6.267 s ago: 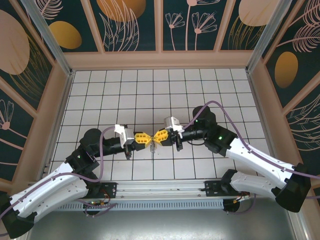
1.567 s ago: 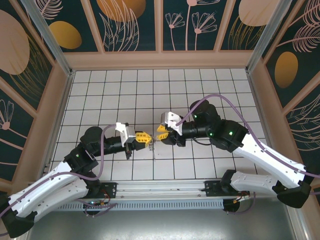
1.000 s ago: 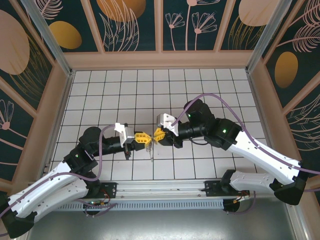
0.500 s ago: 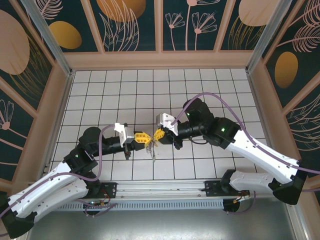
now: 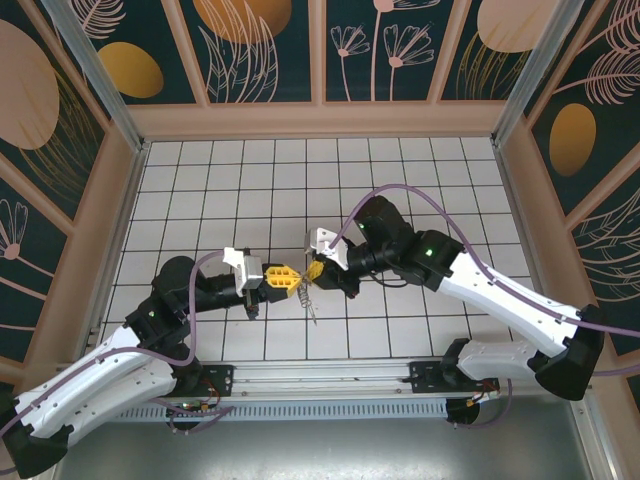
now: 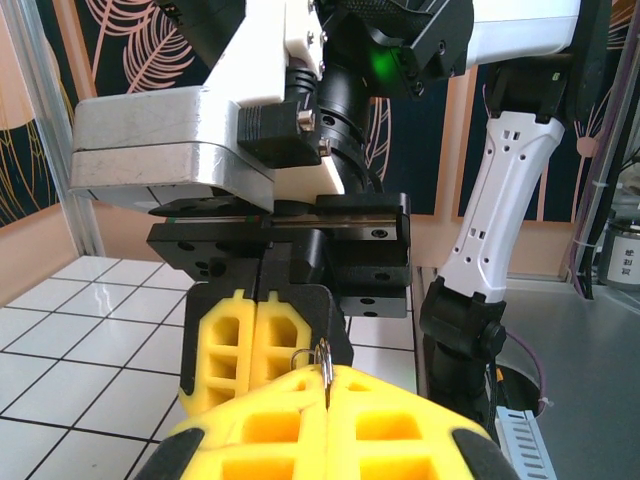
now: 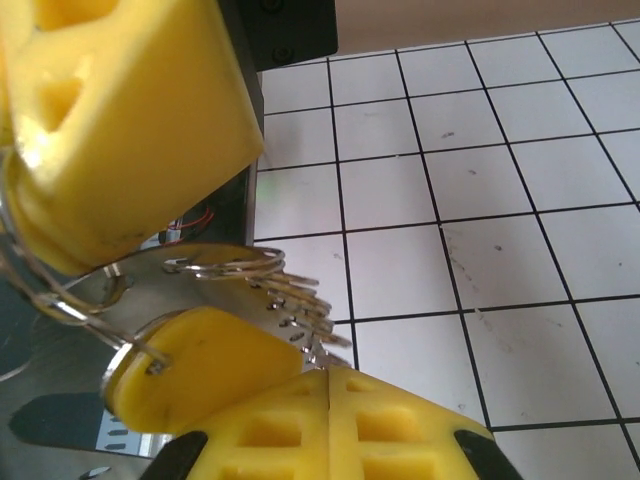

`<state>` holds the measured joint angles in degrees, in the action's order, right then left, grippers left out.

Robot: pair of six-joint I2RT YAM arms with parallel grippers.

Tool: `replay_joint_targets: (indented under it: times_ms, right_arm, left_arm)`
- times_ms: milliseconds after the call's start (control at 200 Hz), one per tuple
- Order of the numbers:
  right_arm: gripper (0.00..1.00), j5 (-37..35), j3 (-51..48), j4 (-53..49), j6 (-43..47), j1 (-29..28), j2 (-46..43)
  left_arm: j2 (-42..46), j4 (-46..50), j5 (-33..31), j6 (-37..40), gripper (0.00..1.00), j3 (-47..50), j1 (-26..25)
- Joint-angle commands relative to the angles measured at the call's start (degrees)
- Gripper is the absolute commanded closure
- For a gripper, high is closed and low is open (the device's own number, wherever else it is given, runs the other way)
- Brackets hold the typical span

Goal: Put the keys on the keyring

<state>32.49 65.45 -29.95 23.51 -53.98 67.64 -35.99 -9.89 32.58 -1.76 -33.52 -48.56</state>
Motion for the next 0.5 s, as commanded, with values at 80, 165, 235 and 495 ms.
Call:
replay_joint_targets:
  times_ms: [80,165,235,495]
  right_arm:
    - [0.72,-0.16,-3.24,2.76,-1.26,0.53,-6.61]
    - [0.67,0.54,-5.71,4.52,-2.01,0.54,-9.74]
    - [0.62,1.2,-7.79,6.31,-2.59,0.51,-12.04]
    - [0.52,4.0,-9.43,11.89,-4.41,0.32,-12.72]
  left_arm:
    - [0.5,-2.71,1.08,-0.19,1.0,-0.41,-0.19]
    - [0.66,-2.72,1.13,-0.17,1.0,-0.4,-0.17]
    - [0.83,-2.85,1.06,-0.18,1.0,-0.32,-0.22]
    - [0.74,-3.33,1.17,-0.44,1.0,-0.27,-0.23]
